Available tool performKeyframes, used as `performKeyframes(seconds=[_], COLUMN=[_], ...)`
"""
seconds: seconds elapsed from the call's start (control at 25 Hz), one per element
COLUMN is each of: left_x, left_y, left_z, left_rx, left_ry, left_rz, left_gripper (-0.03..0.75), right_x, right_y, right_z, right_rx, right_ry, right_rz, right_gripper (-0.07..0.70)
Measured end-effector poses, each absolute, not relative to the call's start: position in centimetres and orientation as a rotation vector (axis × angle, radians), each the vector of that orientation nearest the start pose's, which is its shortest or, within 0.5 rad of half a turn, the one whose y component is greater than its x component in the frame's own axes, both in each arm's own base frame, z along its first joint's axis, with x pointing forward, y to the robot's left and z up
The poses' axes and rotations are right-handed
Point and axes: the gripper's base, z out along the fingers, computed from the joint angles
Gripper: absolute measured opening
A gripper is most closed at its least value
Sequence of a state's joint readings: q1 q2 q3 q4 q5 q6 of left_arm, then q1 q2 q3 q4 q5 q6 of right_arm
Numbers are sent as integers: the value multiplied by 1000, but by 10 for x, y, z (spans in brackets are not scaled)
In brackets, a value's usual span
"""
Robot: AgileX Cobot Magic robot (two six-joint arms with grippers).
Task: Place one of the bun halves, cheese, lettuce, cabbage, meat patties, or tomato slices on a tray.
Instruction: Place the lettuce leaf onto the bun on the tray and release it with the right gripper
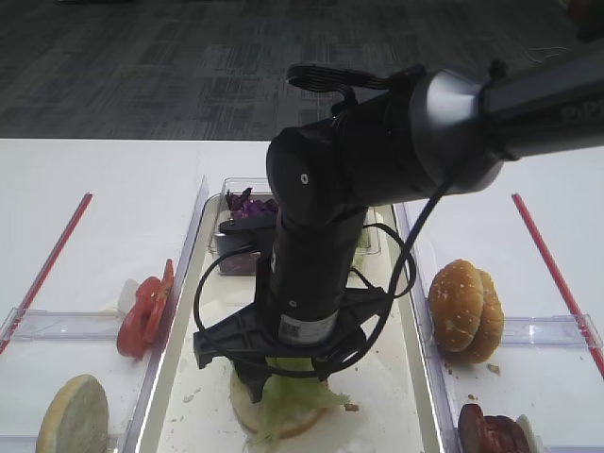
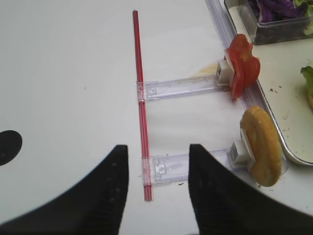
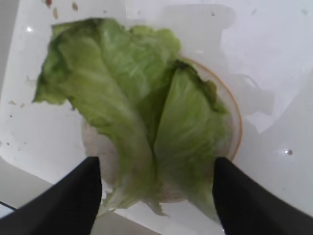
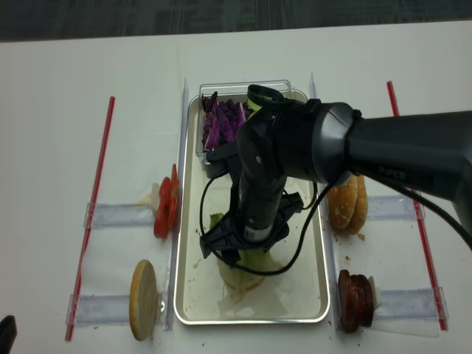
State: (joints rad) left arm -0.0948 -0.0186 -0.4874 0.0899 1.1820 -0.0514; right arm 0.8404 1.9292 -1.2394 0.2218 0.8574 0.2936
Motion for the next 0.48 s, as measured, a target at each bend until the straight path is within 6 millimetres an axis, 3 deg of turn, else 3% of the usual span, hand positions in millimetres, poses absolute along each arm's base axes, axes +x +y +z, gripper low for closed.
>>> performKeyframes(seconds=[0.28,0.48], left_x=[-11,-11], left_y=[9,9], left_z=[264,264], left_rx=[36,36], left_ry=[2156,2156], left_rz=[25,25], left_gripper=[305,305], right_x=[231,238], right_y=[280,286], right_z=[162,180], right_rx=[-660,-685], right_ry=[3089,3077], right_rz=[291,265], right_gripper=[501,501])
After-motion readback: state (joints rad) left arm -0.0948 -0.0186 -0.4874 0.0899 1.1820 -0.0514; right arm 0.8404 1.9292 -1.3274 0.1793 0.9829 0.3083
